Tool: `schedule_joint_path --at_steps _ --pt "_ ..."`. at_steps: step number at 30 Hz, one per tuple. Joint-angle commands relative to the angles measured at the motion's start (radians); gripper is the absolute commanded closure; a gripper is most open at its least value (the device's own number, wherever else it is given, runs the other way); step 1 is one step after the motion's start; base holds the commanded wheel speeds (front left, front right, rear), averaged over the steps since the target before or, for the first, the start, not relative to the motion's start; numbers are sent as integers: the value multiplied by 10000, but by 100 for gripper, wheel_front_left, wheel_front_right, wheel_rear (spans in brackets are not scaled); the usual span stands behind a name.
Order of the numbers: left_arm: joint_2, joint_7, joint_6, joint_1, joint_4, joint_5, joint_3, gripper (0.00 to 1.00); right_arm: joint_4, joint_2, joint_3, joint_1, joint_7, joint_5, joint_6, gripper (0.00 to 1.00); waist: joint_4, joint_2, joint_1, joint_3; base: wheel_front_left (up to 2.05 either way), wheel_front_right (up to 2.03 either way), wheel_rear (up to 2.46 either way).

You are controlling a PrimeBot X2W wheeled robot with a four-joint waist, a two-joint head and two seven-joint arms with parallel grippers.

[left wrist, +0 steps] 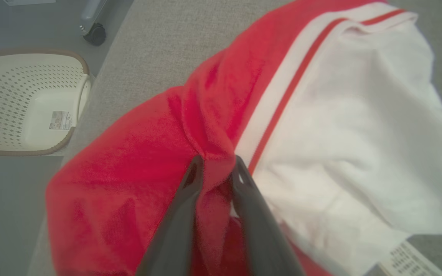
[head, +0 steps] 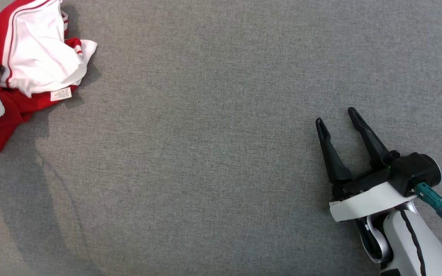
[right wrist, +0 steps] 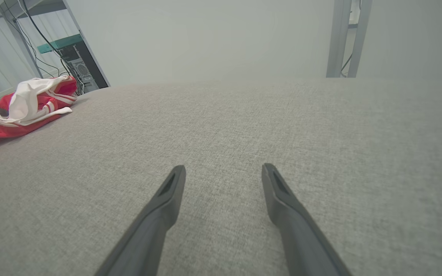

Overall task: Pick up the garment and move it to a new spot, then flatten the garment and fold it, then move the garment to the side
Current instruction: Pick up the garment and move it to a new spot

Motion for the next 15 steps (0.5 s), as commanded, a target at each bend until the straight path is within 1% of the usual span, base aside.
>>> schedule_joint_path --at_steps 1,8,15 --pt "-14 -33 -2 -105 35 -45 -48 100 202 -60 7 -32 2 2 3 0 13 0 0 -15 0 0 0" --pt "62 -714 -3 -48 -101 -425 -341 100 321 -2 54 0 2 83 3 0 76 0 0 -362 0 0 0" --pt "79 -1872 -3 179 -545 -891 -523 100 389 101 -15 208 0 160 3 0 130 0 0 -1093 0 0 0"
